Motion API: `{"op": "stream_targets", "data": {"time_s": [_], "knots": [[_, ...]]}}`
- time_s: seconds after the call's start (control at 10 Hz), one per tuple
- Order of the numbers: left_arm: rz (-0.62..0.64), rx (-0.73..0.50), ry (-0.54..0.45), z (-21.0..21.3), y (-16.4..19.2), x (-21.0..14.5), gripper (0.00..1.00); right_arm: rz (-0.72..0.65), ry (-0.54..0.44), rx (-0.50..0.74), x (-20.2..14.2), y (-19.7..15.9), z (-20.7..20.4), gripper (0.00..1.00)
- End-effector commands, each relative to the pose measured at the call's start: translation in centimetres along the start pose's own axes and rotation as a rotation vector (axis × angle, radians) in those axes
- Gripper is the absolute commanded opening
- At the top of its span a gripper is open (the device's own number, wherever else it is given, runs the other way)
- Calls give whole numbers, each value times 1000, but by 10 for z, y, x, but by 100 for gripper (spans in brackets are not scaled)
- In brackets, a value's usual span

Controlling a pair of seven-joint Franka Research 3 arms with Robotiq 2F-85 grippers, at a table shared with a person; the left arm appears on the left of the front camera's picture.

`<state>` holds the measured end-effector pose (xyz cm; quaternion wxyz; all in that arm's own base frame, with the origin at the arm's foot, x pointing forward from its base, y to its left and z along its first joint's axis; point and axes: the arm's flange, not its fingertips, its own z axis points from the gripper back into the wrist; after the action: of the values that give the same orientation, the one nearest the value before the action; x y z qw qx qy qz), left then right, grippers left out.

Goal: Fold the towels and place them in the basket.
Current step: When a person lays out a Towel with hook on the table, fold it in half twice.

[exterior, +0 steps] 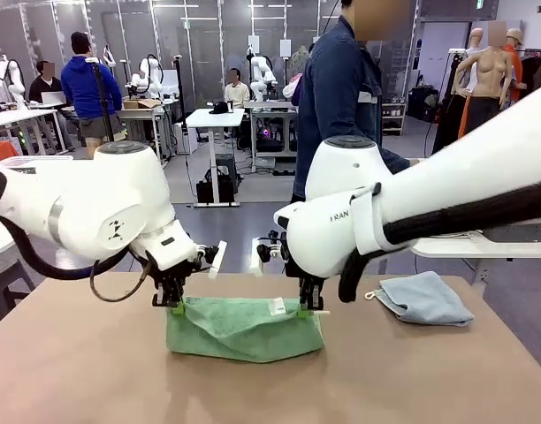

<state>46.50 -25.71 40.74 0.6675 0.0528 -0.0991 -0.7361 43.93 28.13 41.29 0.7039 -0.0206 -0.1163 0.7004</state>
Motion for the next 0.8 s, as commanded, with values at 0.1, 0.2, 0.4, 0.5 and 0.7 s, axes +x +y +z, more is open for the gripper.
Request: {"op": "stream_targets", "data": {"time_s": [0.1, 0.2, 0.4, 0.5, 0.7], "knots": [[-14, -34, 1, -11, 50, -5, 4, 28, 6, 0, 9, -46, -19, 4], [0, -31, 8, -15, 64, -7, 4, 17, 22, 7, 10, -58, -22, 4], [18, -26, 15, -30, 92, -12, 4, -10, 45, 13, 5, -83, -32, 4], [26, -28, 17, -35, 100, -14, 4, -20, 46, 21, 2, -91, -38, 4], [36, -27, 22, -49, 114, -19, 4, -36, 51, 26, -10, -109, -52, 4]]}}
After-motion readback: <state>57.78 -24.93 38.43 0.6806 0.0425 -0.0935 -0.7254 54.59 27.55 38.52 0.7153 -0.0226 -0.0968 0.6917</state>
